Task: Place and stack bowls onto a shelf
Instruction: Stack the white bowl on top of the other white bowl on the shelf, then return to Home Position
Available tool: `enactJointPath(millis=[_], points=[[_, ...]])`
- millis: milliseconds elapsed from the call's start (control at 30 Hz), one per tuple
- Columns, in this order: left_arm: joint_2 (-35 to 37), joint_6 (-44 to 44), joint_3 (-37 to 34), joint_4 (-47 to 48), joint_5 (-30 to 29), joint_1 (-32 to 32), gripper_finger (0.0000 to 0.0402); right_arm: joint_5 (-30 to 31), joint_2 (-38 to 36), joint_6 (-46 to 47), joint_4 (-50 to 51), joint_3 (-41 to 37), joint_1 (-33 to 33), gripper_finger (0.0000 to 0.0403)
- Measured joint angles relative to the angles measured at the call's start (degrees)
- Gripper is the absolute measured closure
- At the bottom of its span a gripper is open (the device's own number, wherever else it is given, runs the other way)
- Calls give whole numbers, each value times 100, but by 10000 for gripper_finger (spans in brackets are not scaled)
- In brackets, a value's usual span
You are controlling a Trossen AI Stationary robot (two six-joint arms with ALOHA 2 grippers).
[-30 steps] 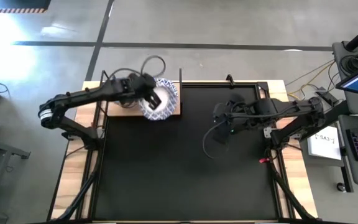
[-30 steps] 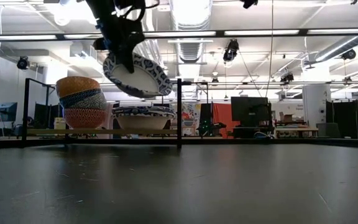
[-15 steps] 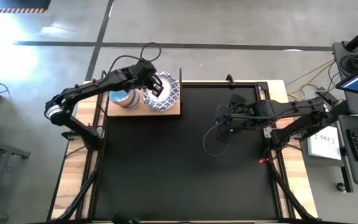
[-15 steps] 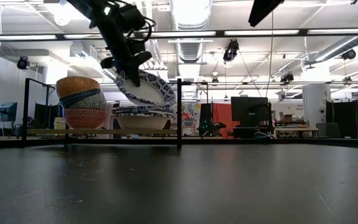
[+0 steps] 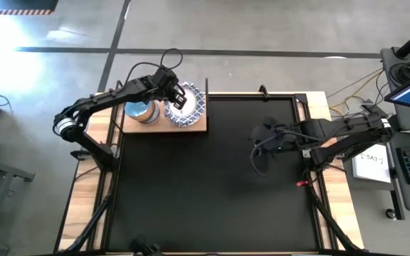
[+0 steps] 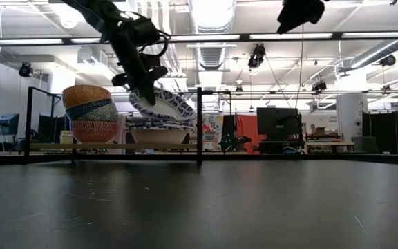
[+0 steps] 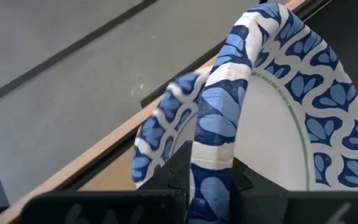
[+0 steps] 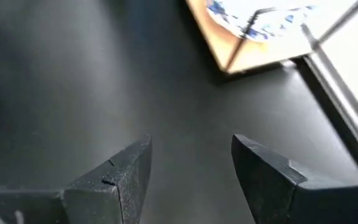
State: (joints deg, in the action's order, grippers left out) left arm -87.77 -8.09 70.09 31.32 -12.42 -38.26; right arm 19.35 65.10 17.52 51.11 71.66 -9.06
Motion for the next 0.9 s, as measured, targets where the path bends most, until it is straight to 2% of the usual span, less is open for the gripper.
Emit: enactJointPath(millis=[233, 467, 700, 900], points=[[-7, 255, 28, 2, -53, -2, 367, -642, -315, -266, -1012, -740, -2, 193], [-17, 818, 28, 58, -76, -6, 314, -651, -470, -111, -1165, -1227, -2, 193], [-9, 1112, 28, 102, -1225, -20, 261, -651, -463, 3, -1281, -1421, -2, 193], [4, 756, 28, 147, -1313, -23, 230, -796, -483, -157, -1289, -1417, -4, 193]])
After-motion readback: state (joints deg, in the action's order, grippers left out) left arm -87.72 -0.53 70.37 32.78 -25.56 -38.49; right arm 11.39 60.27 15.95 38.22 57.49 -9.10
